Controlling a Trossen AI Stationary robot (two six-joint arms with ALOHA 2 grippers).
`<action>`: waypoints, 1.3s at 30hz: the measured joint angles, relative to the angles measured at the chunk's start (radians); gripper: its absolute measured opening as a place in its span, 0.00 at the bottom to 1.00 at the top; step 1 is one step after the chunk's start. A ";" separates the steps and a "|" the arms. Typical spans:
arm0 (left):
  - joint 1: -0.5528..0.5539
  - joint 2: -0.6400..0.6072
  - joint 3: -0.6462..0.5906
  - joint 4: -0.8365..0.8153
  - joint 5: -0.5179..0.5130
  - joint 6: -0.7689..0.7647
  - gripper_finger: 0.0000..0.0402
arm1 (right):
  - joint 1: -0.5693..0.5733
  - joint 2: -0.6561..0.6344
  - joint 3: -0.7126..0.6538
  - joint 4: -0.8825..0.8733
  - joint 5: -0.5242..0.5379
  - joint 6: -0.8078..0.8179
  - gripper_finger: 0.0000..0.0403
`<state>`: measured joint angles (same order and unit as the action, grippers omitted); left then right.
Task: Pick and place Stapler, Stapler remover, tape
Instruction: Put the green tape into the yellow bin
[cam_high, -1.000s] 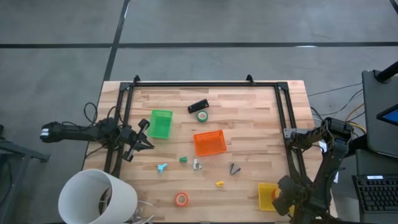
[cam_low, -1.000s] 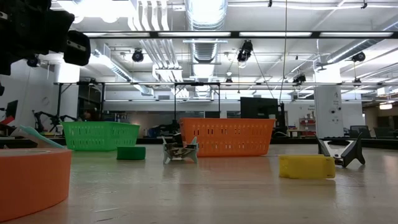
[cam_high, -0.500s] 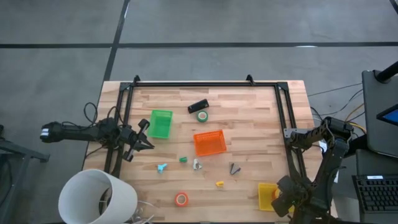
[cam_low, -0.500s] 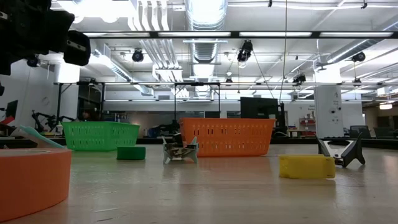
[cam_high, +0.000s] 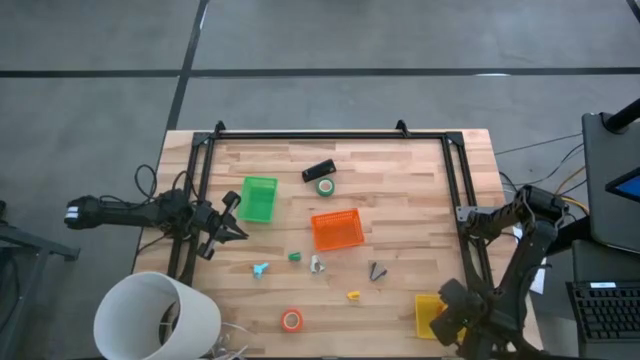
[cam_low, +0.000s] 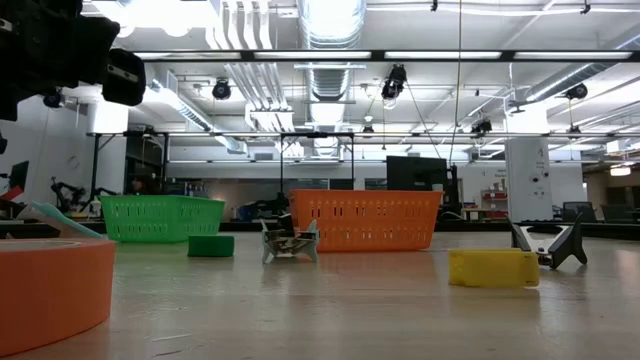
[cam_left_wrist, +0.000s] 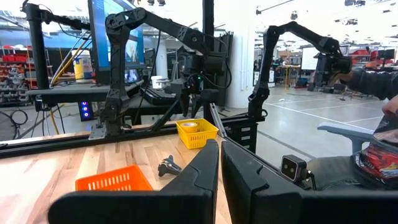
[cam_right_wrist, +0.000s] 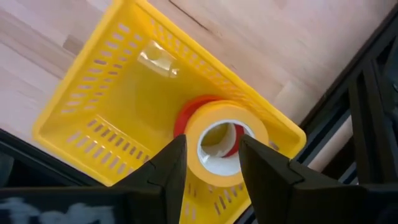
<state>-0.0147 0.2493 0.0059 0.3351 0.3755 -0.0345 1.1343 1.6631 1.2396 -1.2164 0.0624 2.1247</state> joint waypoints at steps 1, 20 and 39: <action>0.000 0.000 0.000 0.000 0.000 0.000 0.06 | -0.007 -0.002 0.000 0.000 0.001 -0.009 0.34; 0.000 0.000 0.000 0.000 0.000 0.000 0.06 | -0.148 -0.004 0.050 -0.003 0.177 -0.247 0.23; 0.000 0.000 0.000 0.000 0.000 0.000 0.06 | -0.342 -0.004 0.050 0.071 0.265 -0.543 0.02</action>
<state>-0.0145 0.2493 0.0059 0.3351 0.3752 -0.0345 0.7919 1.6596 1.2892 -1.1456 0.3277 1.5812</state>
